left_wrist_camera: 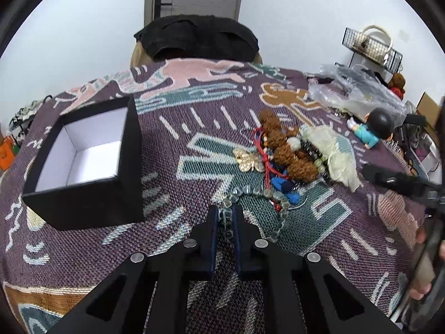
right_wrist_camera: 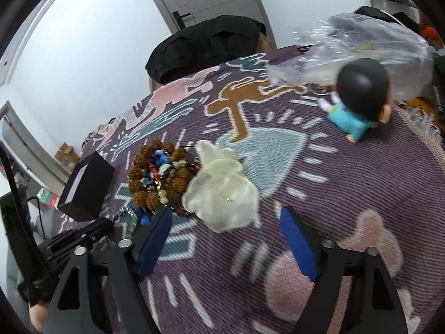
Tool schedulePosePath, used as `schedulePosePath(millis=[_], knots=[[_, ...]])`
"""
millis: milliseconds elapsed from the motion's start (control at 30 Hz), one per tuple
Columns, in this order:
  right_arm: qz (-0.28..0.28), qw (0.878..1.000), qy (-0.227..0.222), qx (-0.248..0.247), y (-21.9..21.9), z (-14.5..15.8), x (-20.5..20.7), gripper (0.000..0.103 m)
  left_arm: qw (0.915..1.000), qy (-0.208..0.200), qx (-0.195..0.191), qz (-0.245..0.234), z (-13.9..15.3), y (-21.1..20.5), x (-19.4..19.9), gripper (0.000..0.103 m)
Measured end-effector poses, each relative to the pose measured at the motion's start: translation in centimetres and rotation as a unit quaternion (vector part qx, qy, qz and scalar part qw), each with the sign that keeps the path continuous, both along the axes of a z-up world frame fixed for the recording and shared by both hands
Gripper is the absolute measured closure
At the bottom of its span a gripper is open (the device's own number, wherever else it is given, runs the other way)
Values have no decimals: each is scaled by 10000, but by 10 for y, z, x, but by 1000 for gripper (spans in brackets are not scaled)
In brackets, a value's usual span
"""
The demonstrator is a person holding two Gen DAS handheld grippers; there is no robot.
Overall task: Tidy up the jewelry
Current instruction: 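Carry the dark bracelet with the left gripper into the black box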
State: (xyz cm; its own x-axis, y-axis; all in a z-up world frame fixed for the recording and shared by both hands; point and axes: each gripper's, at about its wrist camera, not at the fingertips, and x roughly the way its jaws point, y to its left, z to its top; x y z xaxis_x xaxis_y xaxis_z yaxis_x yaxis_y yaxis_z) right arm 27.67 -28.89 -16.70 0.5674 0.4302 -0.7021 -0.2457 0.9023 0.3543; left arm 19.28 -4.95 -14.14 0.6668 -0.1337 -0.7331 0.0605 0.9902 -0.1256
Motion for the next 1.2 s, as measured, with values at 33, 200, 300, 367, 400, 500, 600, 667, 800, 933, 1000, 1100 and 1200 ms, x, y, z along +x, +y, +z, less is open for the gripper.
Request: schedulePosePath(millis=[33, 200, 300, 367, 400, 500, 600, 667, 800, 933, 1000, 1100, 1200], knots=[[28, 10000, 82, -17, 3, -4, 5, 39, 10000, -49, -33, 10, 3, 2, -1, 93], [-36, 9997, 247, -47, 1, -14, 18, 97, 9990, -426, -108, 67, 30, 9, -12, 93], [-29, 10000, 35, 66, -4, -5, 12, 99, 9979, -631, -139, 68, 46, 14, -19, 93], [18, 9999, -114, 122, -5, 6, 7, 100, 9971, -734, -171, 87, 56, 16, -21, 93], [39, 9998, -163, 140, -5, 11, 6, 100, 9967, -788, -189, 100, 62, 18, -22, 93], [105, 9987, -458, 218, -5, 33, -3, 100, 9952, -952, -192, 124, 79, 22, -26, 93], [126, 9973, -653, 320, -6, 51, -8, 100, 9933, -1129, -196, 144, 98, 27, -31, 93], [135, 9960, -808, 366, -7, 65, -11, 100, 9918, -1253, -190, 182, 110, 32, -34, 93], [161, 9935, -1033, 460, -6, 85, -16, 100, 9898, -1386, -163, 270, 125, 43, -37, 93], [213, 9916, -1184, 478, -2, 101, -17, 100, 9883, -1482, -64, 362, 138, 57, -36, 93], [240, 9907, -1250, 471, 1, 108, -18, 100, 9884, -1470, -66, 377, 140, 65, -35, 93], [291, 9898, -1318, 460, 8, 116, -17, 100, 9894, -1389, -87, 409, 138, 78, -30, 93], [374, 9889, -1374, 437, 20, 123, -15, 100, 9909, -1258, -135, 455, 130, 90, -22, 93]])
